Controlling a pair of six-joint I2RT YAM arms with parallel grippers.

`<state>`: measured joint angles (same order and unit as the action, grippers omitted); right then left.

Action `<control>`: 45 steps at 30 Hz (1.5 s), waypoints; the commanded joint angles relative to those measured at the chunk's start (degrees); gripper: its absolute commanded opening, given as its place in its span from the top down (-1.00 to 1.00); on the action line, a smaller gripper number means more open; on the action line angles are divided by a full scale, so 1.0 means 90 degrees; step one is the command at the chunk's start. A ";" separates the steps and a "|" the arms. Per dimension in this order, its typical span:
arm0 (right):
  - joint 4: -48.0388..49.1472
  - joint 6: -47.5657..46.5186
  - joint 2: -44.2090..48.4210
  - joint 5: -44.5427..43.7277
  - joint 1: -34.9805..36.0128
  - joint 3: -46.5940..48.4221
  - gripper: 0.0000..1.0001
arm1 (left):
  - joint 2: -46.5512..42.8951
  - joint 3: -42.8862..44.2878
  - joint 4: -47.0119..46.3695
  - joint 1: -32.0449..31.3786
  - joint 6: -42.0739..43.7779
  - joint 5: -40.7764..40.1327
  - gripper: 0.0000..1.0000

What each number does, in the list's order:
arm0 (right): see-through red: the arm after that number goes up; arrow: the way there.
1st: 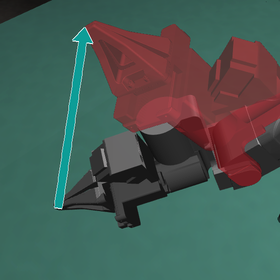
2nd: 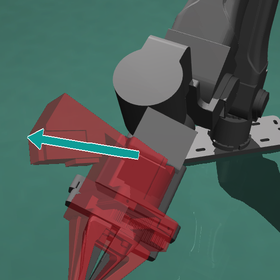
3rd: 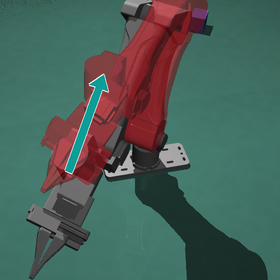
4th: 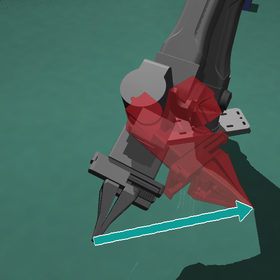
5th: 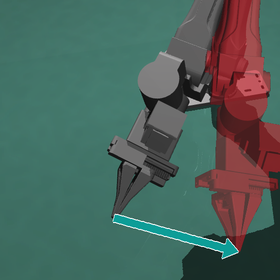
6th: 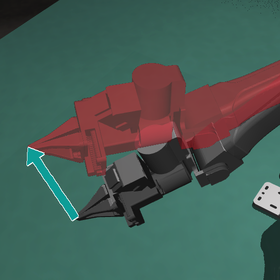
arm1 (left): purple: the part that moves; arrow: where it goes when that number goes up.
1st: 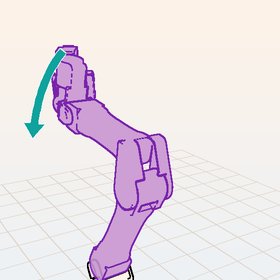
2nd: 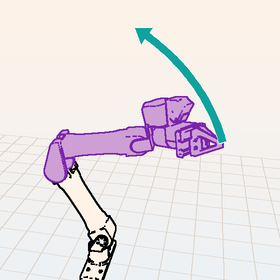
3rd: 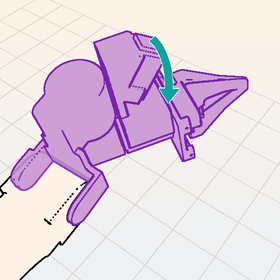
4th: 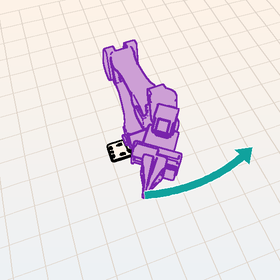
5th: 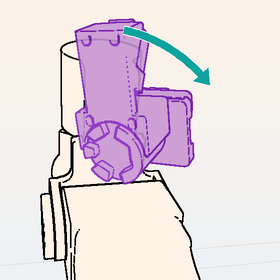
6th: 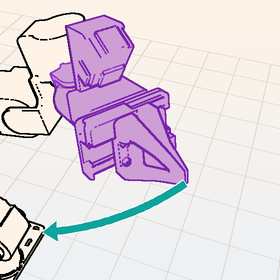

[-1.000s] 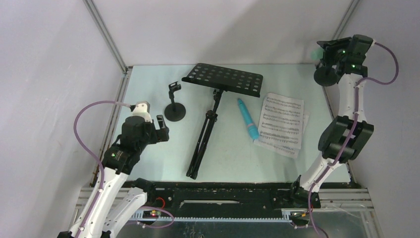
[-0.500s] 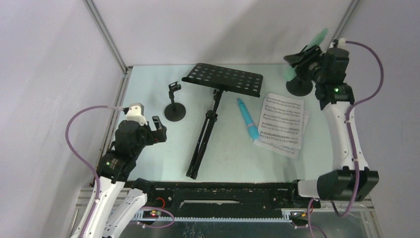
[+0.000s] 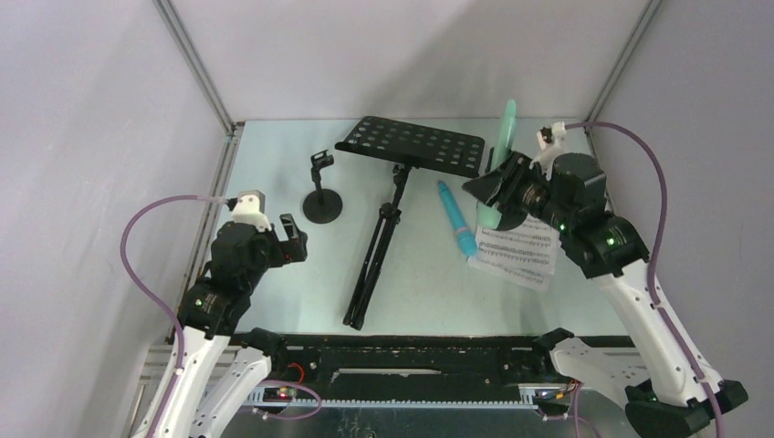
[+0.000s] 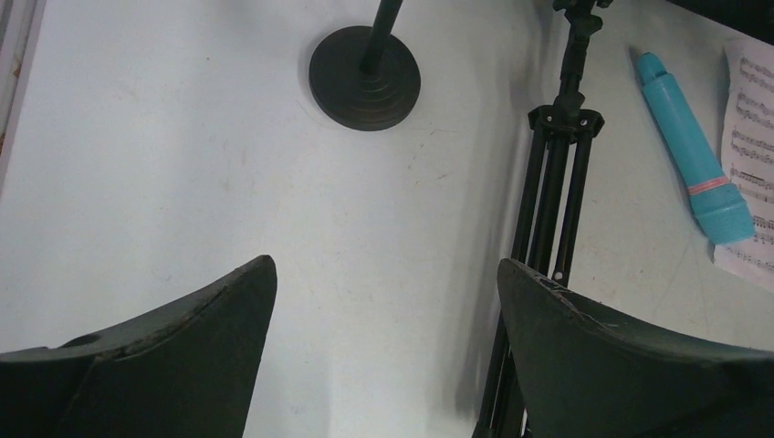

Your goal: Pack up the instrument practice props

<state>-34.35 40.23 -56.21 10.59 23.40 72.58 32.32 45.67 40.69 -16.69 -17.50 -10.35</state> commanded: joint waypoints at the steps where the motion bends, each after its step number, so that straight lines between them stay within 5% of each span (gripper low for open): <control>1: 0.0343 -0.0436 0.0414 0.0034 0.0614 -0.0245 1.00 | -0.0009 -0.0196 -0.0321 0.0040 0.0050 0.0233 -0.92; 7: 0.0265 -0.0577 0.0272 0.0282 0.1561 -0.0523 1.00 | 0.0008 -0.0201 -0.0322 0.0047 0.0050 0.0253 -0.91; 13: 0.0525 -0.0988 -0.0274 0.1597 0.2047 -0.0734 1.00 | 0.0003 -0.0201 -0.0331 0.0047 0.0050 0.0261 -0.91; 26: 0.1980 -0.1859 -0.1306 0.3866 0.2039 -0.1677 0.96 | -0.0003 -0.0214 -0.0334 0.0048 0.0059 0.0283 -0.91; 29: 0.1933 -0.2008 -0.1511 0.4058 0.1953 -0.1682 0.75 | 0.0010 -0.0211 -0.0331 0.0048 0.0059 0.0282 -0.91; 35: 0.1611 -0.2050 -0.1660 0.3634 0.1733 -0.1782 0.01 | 0.0002 -0.0221 -0.0356 0.0047 0.0081 0.0326 -0.99; 45: 0.0822 -0.2436 -0.1446 0.2646 0.1397 -0.1799 -0.53 | -0.0006 -0.0240 -0.0390 0.0047 0.0095 0.0403 -1.00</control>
<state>-25.65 21.63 -71.46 37.65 37.43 55.51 32.32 44.66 39.29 -16.69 -17.50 -8.14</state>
